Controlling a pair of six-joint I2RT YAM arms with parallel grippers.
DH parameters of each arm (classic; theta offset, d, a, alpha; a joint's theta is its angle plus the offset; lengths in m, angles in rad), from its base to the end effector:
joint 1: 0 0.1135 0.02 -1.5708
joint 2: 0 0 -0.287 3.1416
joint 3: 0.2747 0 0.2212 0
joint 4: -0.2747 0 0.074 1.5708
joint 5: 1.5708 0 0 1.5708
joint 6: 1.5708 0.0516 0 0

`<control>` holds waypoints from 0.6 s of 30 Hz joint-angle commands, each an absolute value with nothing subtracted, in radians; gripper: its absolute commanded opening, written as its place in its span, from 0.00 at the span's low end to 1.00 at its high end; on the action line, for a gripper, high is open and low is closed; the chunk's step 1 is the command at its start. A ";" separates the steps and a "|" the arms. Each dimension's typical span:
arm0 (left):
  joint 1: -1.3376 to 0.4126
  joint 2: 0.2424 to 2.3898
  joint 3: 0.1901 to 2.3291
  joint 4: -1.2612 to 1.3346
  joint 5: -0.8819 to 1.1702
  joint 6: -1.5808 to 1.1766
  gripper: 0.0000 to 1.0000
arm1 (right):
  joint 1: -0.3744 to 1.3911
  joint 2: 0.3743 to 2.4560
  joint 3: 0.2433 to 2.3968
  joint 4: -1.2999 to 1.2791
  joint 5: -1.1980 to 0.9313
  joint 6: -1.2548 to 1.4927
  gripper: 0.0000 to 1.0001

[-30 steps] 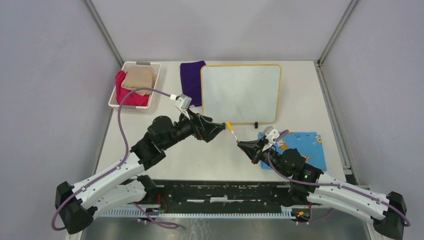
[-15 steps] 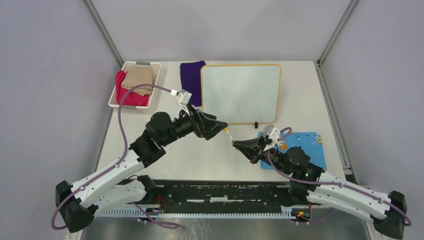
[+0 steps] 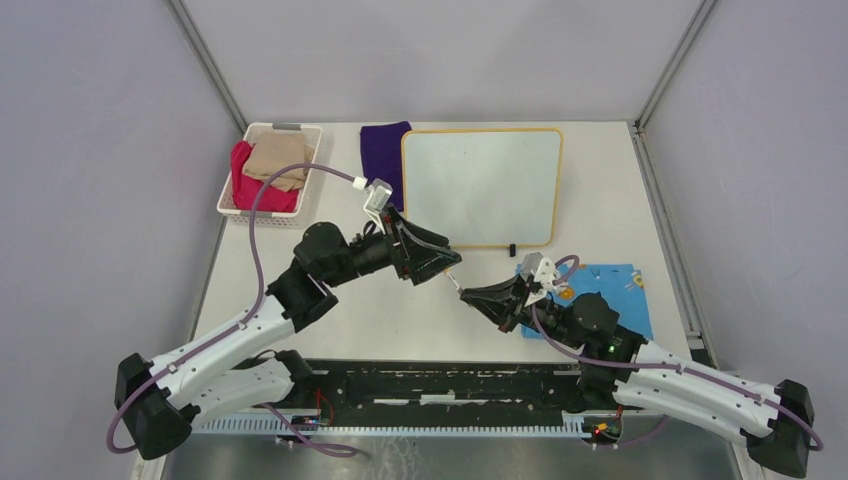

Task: Write a sentence on the whiteboard
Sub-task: Open the whiteboard marker at the center of the board.

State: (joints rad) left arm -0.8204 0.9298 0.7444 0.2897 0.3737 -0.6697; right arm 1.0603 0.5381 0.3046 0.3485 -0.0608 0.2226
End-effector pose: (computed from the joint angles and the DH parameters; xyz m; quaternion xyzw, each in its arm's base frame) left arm 0.1158 -0.1519 0.3760 0.1871 0.6454 -0.5864 0.4523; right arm 0.0555 0.1056 0.2841 -0.2912 0.5983 0.4627 0.5858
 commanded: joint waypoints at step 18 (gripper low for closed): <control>-0.824 0.913 0.729 0.405 0.488 -0.726 0.69 | 1.066 0.486 0.338 0.463 0.006 0.257 0.00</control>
State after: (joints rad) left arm -0.8204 0.9077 0.7296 0.3279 0.4309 -0.6910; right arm 1.0603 0.4732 0.3046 0.3897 0.0109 0.2386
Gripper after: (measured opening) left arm 0.714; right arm 0.023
